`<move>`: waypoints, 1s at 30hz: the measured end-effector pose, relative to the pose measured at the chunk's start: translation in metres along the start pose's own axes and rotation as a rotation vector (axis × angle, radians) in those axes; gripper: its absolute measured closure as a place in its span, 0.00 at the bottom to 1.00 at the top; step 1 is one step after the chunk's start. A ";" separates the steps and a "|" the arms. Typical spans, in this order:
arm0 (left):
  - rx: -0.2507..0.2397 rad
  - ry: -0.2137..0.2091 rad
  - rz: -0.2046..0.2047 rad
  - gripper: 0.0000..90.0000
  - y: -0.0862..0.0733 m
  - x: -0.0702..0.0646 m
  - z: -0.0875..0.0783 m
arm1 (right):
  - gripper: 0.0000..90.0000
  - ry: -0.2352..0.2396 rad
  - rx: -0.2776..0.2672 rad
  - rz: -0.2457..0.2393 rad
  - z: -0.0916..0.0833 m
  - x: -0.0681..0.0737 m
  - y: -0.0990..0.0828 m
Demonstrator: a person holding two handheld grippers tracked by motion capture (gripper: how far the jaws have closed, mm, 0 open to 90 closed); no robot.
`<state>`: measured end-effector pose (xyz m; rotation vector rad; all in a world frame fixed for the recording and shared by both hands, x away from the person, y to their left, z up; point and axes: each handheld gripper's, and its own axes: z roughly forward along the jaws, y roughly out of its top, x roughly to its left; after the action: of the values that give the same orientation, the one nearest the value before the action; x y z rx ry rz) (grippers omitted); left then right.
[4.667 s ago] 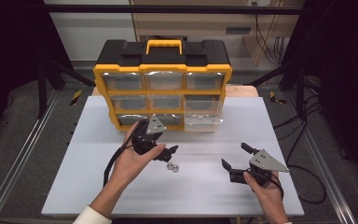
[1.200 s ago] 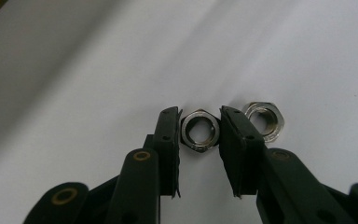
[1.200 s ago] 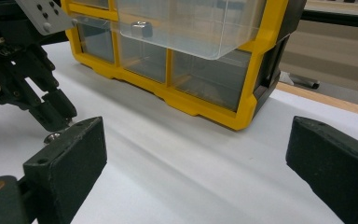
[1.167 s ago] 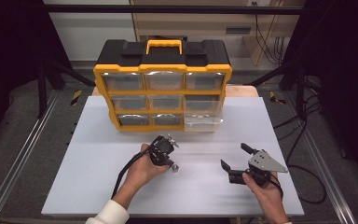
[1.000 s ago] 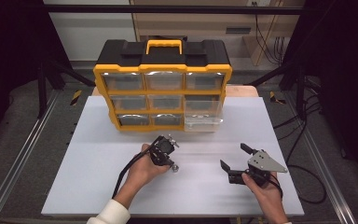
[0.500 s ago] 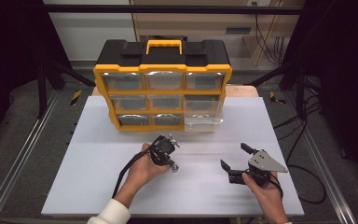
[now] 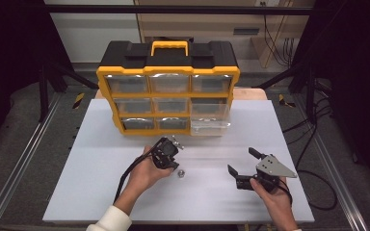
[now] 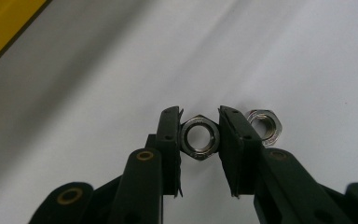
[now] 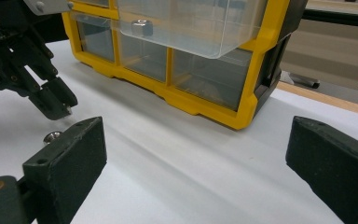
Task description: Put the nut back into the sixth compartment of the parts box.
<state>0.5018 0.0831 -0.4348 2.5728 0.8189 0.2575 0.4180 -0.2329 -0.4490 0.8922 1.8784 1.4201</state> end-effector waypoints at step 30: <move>-0.127 0.029 0.012 0.77 0.009 0.004 -0.046 | 0.10 0.007 0.000 -0.005 -0.001 -0.001 0.001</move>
<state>0.4958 0.0947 -0.3898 2.4614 0.7729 0.3402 0.4179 -0.2339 -0.4480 0.8823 1.8844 1.4220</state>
